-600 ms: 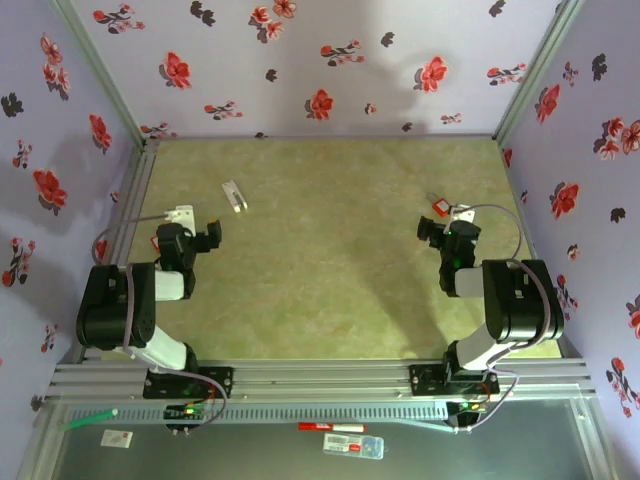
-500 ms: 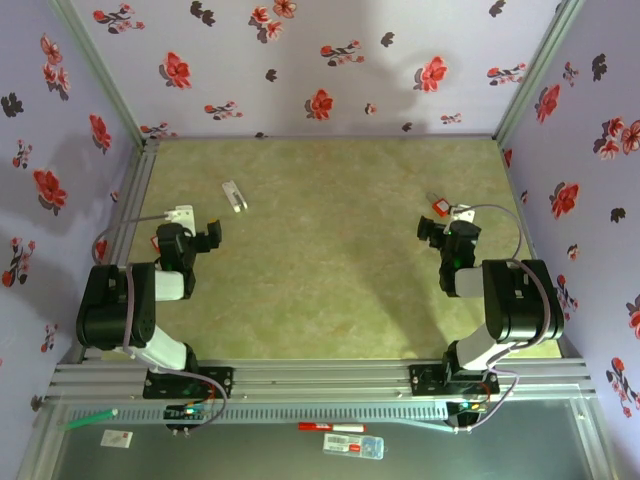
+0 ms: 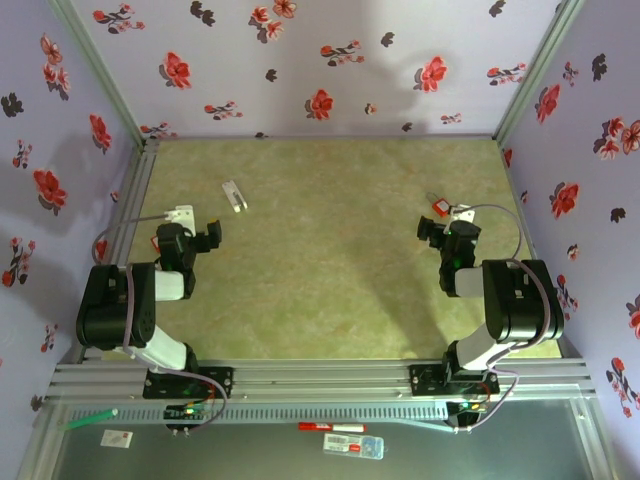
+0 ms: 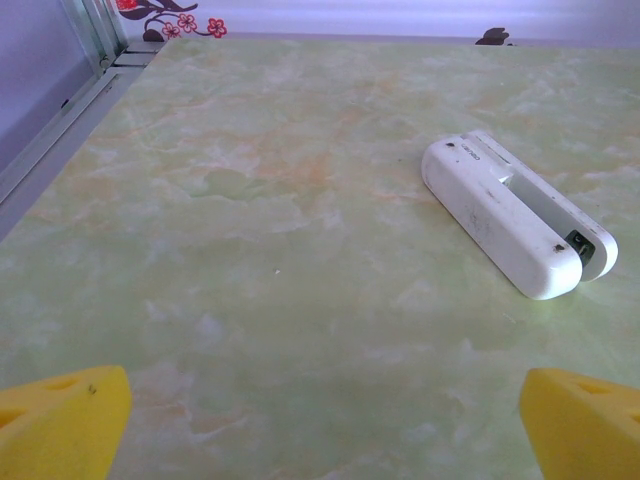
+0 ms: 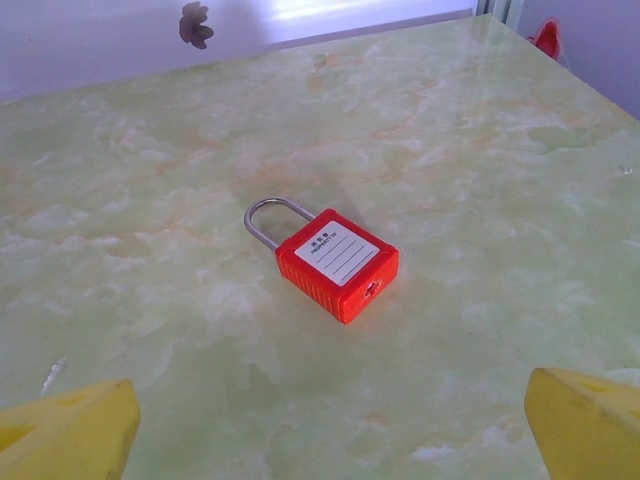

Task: Unlock with the key

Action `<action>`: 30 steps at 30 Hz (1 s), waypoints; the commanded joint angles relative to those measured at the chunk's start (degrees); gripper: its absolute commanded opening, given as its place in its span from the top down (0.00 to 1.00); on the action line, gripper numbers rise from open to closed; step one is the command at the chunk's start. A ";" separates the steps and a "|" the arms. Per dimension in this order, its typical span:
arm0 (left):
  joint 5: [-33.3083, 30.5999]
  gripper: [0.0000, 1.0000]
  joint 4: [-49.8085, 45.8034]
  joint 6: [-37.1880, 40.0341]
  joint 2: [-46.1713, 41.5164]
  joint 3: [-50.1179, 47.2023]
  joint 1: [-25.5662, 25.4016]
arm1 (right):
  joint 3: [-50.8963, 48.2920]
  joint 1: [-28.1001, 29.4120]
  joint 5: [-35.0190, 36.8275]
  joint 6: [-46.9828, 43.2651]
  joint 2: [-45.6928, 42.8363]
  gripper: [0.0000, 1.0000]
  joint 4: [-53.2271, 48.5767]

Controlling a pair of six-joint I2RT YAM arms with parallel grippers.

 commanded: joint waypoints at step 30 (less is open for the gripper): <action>-0.30 0.00 -19.97 1.70 -16.79 5.52 -2.07 | 8.54 3.29 0.68 3.48 -23.71 0.01 -38.03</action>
